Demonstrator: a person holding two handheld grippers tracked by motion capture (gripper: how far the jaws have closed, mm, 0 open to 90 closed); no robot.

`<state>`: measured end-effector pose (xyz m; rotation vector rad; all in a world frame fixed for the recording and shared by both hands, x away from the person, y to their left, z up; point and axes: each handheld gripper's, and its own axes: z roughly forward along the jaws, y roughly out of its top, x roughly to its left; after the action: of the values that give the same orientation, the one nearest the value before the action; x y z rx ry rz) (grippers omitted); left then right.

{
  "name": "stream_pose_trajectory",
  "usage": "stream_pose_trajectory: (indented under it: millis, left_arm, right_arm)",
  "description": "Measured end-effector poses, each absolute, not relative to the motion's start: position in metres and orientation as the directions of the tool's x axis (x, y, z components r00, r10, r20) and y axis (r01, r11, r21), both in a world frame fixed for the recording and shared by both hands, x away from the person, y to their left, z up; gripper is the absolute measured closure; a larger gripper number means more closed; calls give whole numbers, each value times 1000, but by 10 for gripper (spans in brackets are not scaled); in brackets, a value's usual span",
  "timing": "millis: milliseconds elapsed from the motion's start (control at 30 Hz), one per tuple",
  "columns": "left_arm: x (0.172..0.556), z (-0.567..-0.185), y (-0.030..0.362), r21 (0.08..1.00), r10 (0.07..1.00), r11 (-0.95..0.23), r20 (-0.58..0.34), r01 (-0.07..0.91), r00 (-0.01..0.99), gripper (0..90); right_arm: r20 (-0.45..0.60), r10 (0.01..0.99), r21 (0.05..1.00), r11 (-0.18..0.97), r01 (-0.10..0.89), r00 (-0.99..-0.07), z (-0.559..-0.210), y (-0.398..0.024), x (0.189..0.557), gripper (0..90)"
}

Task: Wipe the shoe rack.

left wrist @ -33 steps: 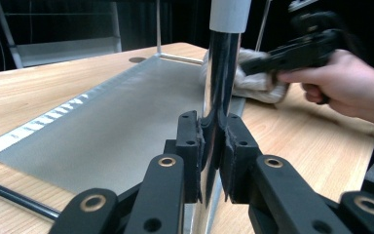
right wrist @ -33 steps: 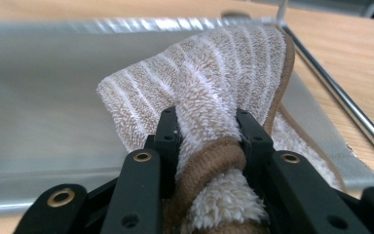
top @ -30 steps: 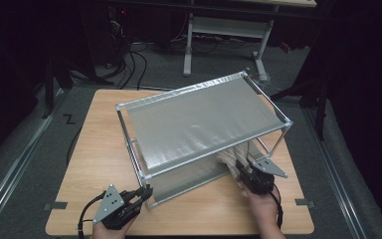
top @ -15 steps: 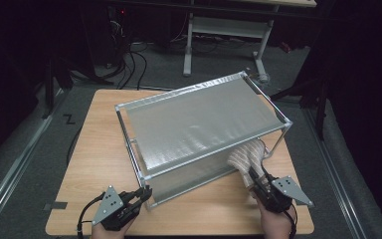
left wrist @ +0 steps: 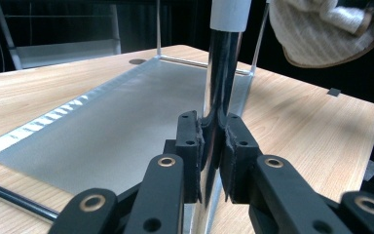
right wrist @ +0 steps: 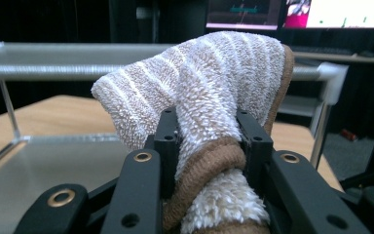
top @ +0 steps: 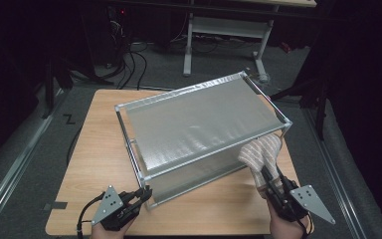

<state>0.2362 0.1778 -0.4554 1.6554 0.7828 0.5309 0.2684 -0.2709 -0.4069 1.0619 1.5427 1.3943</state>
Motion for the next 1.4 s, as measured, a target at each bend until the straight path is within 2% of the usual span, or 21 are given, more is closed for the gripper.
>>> stream_pose_trajectory:
  millis: [400, 767, 1400]
  left_arm:
    - [235, -456, 175, 972, 731, -107, -66, 209, 679, 794]
    - [230, -455, 172, 972, 716, -116, -62, 207, 695, 796]
    - [224, -456, 169, 972, 692, -121, -62, 200, 720, 796]
  right_arm:
    - [-17, 950, 998, -1, -56, -311, -391, -272, 269, 684]
    - [3, 958, 998, -20, -58, -286, -375, -278, 294, 681]
    - [-68, 979, 997, 63, -33, -194, -325, -285, 389, 656]
